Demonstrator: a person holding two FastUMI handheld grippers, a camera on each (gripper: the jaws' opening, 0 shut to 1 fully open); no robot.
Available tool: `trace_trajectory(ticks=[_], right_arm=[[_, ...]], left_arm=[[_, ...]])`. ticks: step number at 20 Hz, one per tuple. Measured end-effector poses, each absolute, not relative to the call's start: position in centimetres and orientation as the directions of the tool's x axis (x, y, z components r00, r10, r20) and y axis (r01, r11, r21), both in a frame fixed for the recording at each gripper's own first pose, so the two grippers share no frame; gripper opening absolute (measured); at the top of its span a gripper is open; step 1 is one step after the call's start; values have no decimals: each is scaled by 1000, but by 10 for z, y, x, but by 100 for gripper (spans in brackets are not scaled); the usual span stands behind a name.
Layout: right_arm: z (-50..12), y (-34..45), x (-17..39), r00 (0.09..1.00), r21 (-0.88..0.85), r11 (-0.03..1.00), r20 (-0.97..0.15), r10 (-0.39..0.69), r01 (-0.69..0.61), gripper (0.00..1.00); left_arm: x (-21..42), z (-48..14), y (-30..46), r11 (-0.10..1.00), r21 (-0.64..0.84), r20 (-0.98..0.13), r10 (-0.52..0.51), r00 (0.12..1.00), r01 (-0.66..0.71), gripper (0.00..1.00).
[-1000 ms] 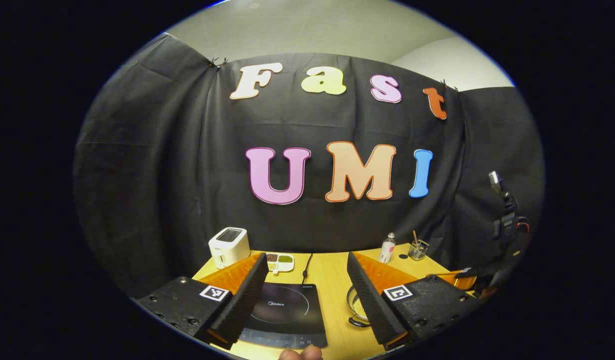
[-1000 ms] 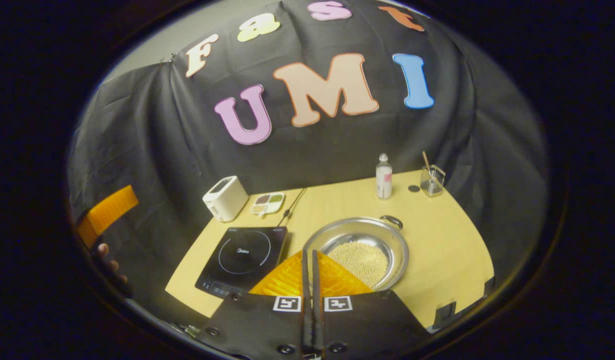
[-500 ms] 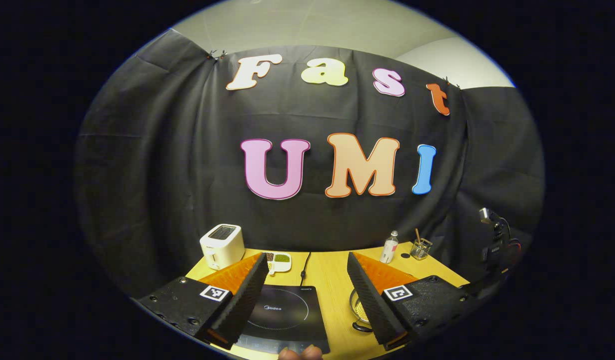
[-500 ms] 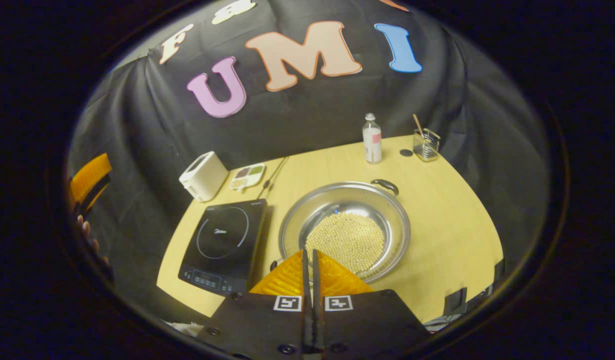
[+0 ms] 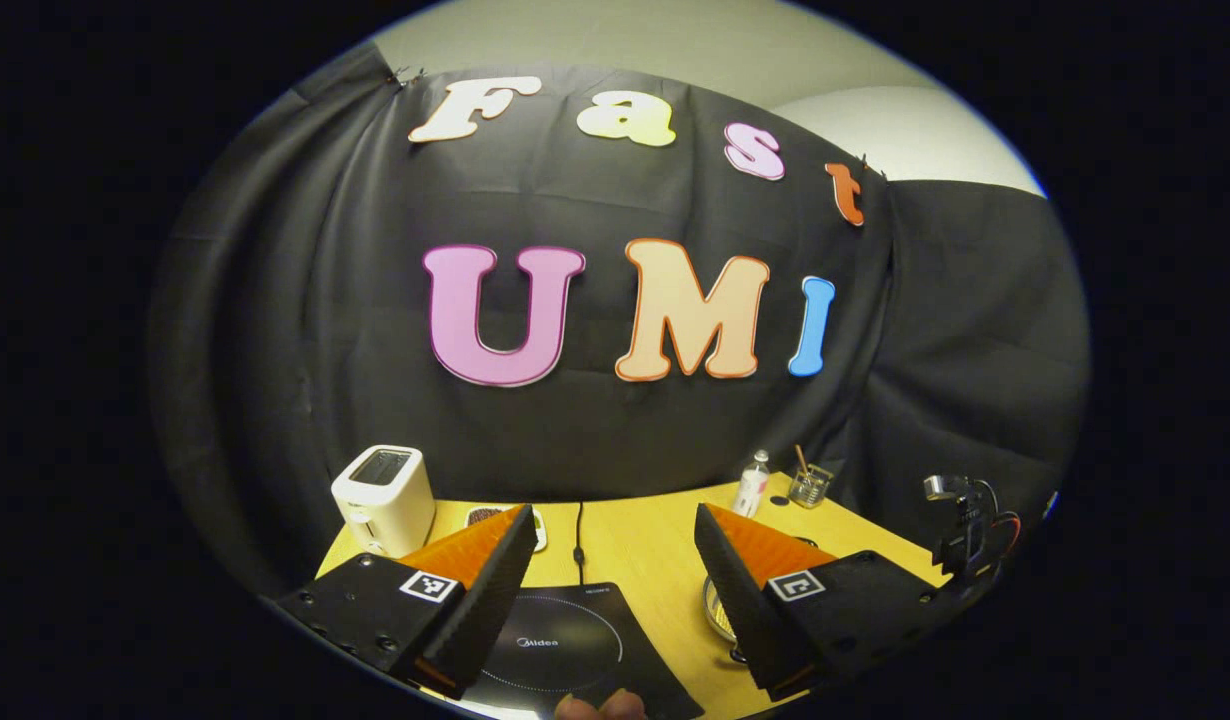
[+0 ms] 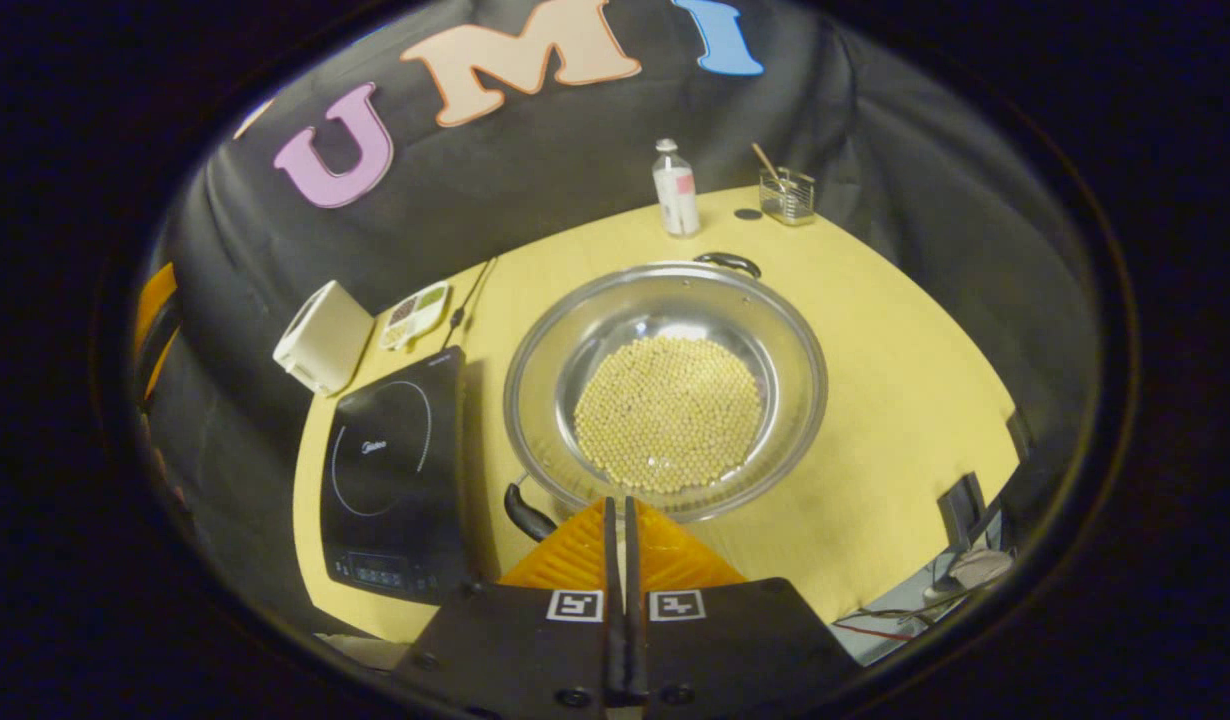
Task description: First push the handle of the pot to place it horizontally, then grasp the pot with both hands and set it on the induction cooktop.
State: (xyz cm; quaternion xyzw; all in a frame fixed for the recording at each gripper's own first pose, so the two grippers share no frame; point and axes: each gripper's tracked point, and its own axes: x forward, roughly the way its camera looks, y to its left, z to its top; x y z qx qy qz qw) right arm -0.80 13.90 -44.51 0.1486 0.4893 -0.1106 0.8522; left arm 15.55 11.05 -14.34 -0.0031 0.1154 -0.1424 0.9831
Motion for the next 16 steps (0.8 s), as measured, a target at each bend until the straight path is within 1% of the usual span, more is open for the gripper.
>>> trace_trajectory(ticks=[2,3,4,6,7,10,13,14,16], right_arm=[[-457,142,-15,466,110,935,-882,-64,338,2],[-465,142,-20,443,94,935,-894,-72,342,0],[-473,143,-25,418,83,931,-905,-78,355,2],[-487,143,-28,388,91,908,-918,-83,410,2],[-494,144,-27,380,100,892,-921,-84,440,10],[-507,151,-24,357,111,866,-930,-82,487,0],[-513,158,-22,349,114,859,-934,-79,500,0],[-514,162,-21,348,117,858,-935,-75,499,3],[-514,169,-18,347,118,858,-935,-73,500,3]], left_arm=[[159,-148,114,954,-45,-230,-298,926,296,96],[160,-153,116,952,-53,-240,-306,921,303,96],[160,-156,117,950,-58,-252,-311,917,306,96],[160,-158,122,949,-63,-252,-315,915,309,97],[160,-159,124,948,-62,-251,-317,915,311,96],[161,-165,131,948,-59,-261,-318,911,314,96],[159,-167,137,949,-63,-267,-313,912,307,97],[159,-167,140,951,-60,-266,-307,914,302,96],[159,-168,144,953,-62,-266,-302,916,296,96]])
